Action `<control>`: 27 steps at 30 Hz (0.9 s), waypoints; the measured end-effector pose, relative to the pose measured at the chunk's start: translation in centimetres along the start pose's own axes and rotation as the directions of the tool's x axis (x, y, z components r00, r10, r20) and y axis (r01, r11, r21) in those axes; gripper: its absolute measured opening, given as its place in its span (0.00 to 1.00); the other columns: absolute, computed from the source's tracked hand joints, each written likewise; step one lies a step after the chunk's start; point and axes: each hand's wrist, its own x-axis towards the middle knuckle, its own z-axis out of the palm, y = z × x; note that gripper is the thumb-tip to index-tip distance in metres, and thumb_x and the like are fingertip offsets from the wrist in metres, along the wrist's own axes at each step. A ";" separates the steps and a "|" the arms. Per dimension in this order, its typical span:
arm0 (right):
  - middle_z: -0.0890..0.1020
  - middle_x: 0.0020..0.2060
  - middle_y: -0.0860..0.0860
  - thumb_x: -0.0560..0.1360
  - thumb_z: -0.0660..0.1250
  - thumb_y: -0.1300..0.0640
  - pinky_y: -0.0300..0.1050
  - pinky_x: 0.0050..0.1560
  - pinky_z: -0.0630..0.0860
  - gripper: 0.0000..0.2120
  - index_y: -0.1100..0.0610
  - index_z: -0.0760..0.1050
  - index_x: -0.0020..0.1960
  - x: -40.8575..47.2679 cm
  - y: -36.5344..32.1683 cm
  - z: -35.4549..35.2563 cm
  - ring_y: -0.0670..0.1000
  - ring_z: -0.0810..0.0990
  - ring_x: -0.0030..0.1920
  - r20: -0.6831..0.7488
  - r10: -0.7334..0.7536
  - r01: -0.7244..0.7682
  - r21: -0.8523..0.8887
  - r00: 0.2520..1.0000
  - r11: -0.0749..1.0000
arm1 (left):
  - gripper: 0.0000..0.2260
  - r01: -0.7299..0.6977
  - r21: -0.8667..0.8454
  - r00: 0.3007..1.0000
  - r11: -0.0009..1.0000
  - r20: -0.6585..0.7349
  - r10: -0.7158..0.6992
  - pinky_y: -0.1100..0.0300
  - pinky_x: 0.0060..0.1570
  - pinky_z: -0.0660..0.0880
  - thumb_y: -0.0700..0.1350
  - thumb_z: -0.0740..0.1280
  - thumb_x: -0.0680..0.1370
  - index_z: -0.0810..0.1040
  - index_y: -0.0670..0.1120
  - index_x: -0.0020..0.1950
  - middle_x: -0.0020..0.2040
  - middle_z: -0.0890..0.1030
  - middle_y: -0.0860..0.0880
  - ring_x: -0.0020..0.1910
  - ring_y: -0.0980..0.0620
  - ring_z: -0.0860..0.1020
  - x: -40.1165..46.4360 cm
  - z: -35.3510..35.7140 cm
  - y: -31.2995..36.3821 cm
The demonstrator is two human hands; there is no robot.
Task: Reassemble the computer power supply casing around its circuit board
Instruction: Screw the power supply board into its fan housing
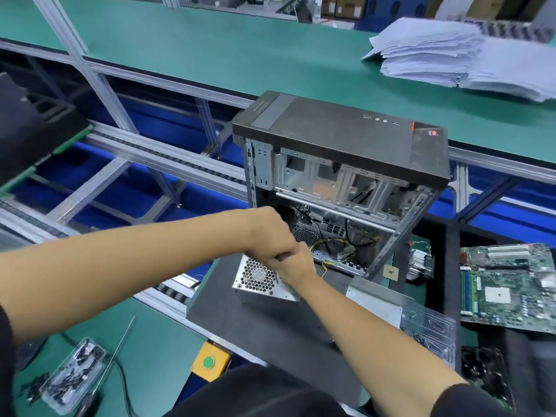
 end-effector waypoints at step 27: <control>0.82 0.29 0.45 0.69 0.54 0.40 0.49 0.37 0.73 0.12 0.46 0.63 0.46 -13.4 10.0 -9.5 0.50 0.78 0.32 -0.066 0.396 -0.386 0.125 0.916 0.914 | 0.16 0.190 -0.339 0.937 0.921 -0.217 -0.273 0.56 0.38 0.76 0.42 0.79 0.61 0.83 0.47 0.47 0.42 0.80 0.47 0.41 0.46 0.81 11.6 9.6 15.3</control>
